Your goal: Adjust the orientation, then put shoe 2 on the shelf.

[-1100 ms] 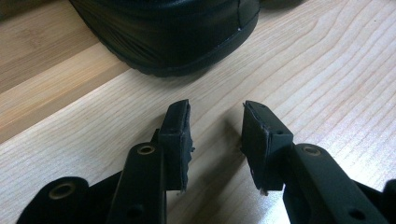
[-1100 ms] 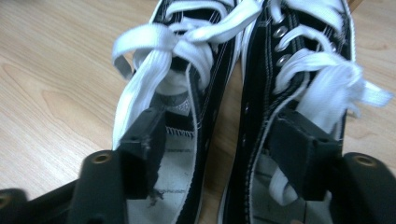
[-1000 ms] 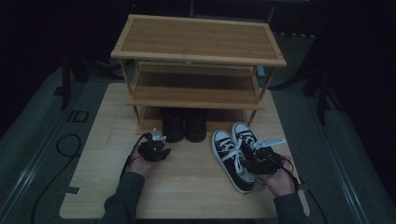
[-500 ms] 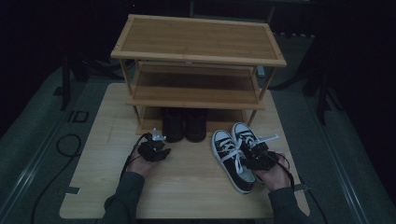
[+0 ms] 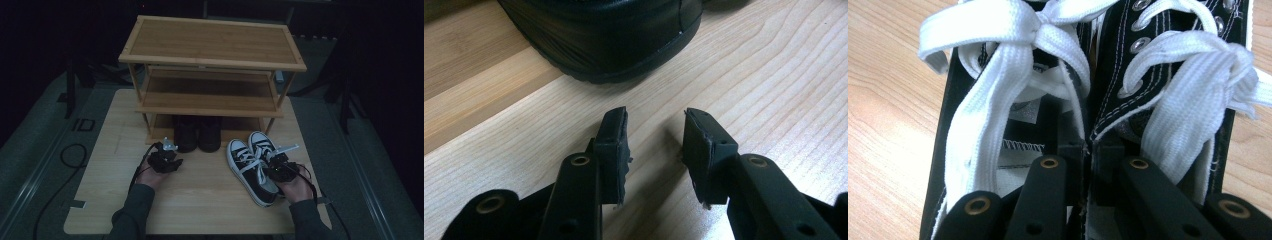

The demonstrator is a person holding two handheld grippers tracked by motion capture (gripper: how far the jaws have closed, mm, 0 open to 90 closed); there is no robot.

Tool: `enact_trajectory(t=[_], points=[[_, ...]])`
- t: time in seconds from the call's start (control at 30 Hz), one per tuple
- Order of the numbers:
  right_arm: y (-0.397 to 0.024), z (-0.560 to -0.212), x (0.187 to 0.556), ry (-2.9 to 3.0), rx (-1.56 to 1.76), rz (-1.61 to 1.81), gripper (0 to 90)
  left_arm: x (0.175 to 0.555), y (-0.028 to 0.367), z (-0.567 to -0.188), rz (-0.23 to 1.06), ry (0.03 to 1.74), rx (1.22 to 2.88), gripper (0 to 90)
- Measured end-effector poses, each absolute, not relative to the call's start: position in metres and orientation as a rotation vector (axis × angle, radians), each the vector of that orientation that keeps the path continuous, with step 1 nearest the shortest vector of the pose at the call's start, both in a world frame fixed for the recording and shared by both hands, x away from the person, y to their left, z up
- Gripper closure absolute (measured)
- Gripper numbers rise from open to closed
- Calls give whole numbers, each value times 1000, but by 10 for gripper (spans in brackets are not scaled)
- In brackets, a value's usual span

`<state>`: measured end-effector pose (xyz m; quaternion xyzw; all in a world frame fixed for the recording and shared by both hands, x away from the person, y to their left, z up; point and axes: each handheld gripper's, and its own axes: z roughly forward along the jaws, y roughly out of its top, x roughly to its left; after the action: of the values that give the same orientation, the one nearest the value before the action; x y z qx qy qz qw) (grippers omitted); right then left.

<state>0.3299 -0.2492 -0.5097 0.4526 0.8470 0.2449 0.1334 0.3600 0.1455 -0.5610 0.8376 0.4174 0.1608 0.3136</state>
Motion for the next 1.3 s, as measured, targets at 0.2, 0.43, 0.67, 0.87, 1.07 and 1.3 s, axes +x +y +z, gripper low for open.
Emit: enact_trajectory(t=[0.2,0.43,0.67,0.87,1.07,1.3], points=[[-252,-510,331,2459,1301,740,862,360,146,-561,421,1094,2211,626],[-254,-509,331,2472,1273,750,864,360,146,-561,422,1095,2210,625],[-260,-505,332,2510,1223,747,864,360,146,-561,422,1095,2211,625],[-266,-503,332,2516,1187,762,865,360,146,-561,422,1096,2211,625],[-269,-500,330,2513,1144,783,866,360,146,-561,424,1099,2208,625],[-272,-498,328,2511,1094,813,866,360,146,-561,423,1098,2207,625]])
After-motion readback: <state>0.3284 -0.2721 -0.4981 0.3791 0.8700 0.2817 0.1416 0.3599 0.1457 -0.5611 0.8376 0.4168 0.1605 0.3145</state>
